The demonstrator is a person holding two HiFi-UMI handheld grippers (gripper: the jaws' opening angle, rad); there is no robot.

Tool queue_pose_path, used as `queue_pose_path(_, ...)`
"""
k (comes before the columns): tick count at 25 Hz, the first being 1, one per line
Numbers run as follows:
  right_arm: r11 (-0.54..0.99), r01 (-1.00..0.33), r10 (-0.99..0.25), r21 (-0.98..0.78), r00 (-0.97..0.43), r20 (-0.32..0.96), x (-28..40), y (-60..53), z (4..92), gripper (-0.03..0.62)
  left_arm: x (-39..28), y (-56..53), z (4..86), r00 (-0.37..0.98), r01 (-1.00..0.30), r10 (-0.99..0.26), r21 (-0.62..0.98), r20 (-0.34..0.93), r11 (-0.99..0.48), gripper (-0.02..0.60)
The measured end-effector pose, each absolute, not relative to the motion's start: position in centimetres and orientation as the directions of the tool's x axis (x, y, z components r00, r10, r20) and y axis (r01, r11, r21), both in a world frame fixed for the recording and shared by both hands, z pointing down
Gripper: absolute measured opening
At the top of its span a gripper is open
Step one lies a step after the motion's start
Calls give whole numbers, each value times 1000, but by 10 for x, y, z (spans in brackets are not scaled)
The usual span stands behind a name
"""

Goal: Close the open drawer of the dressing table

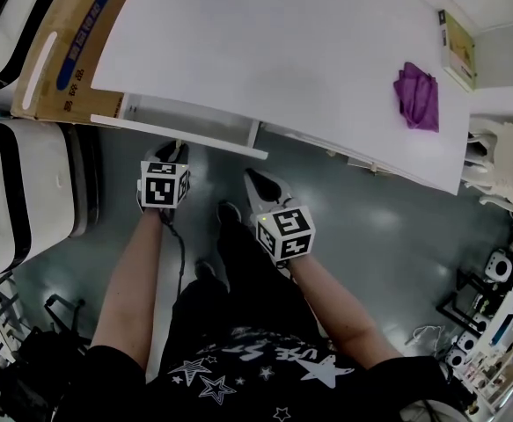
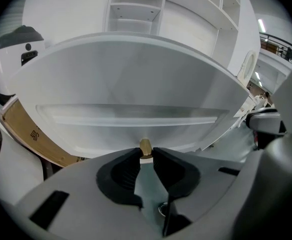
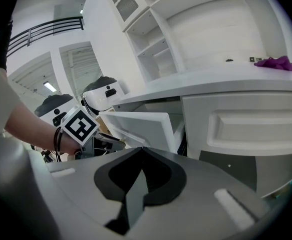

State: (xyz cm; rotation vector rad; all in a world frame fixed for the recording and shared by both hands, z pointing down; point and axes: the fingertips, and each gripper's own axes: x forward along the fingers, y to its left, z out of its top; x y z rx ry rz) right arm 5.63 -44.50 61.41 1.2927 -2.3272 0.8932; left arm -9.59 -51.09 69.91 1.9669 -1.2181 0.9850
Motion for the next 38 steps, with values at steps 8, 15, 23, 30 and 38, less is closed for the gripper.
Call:
queue_pose_path(8, 375, -852, -638, -366, -524, 564, 66, -458, 621, 3, -84, -545, 699, 309, -904, -458, 109, 833, -413, 86)
queue_pose_path(15, 377, -850, -637, -367, -526, 563, 65, -464, 622, 3, -80, -563, 698, 315, -898, -464, 102, 828, -428, 86)
queue_pose_path(23, 377, -855, -636, -356, -518, 571, 74, -464, 619, 3, -76, -576, 699, 311, -903, -470, 102, 826, -418, 86)
queue_pose_path(30, 399, -853, -626, -338, -522, 579, 81, -459, 618, 3, -74, -581, 699, 308, -904, -486, 92, 818, -418, 87)
queue_pose_path(38, 360, -874, -667, -325, -485, 566, 86, -457, 611, 3, -75, -562, 683, 343, -915, -507, 160, 791, -369, 111)
